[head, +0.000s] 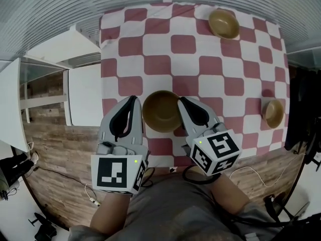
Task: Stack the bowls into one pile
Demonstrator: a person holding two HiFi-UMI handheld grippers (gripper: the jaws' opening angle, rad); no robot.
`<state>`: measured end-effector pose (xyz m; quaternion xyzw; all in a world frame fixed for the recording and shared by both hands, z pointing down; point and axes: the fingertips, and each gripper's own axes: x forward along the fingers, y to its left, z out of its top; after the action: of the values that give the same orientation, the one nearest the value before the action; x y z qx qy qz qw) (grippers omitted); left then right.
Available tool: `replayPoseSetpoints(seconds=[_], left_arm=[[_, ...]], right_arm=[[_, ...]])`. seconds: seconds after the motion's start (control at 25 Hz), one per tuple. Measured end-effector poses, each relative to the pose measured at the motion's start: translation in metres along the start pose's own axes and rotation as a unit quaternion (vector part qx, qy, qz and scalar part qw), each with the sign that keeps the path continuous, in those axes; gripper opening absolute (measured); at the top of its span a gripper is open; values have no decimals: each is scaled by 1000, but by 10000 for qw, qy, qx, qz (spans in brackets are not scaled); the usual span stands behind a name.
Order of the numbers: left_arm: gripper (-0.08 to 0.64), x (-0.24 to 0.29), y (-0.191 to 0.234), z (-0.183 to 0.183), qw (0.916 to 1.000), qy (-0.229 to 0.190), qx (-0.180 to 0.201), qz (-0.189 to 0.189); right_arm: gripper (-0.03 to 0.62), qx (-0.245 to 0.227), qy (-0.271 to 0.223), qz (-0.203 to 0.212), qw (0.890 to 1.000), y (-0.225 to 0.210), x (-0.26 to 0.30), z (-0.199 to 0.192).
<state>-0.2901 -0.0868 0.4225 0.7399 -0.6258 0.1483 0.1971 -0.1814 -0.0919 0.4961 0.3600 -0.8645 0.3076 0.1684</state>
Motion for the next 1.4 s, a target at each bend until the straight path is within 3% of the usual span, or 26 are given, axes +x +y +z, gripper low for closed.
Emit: replayPoseSetpoints(seconds=[0.4,0.68,1.2,1.4], left_arm=[[0,-31,-29,63,9957,-760,439,-300],[0,-46,-47,92,9900,-1183,605,-468],[0,-26,-82,109,9804,-1405,758,-1152],[0,-17,-125,107,9768,-1324,942,-1396]], right_arm=[[39,-272,-775,-260,9963,11,-49,72],[38,-179,-1230,-389,9915,12,-83,109],[38,-201,-1436,-885,9855,-1,-106,106],[38,-124,-1592,-988,9822,-23,-134,104]])
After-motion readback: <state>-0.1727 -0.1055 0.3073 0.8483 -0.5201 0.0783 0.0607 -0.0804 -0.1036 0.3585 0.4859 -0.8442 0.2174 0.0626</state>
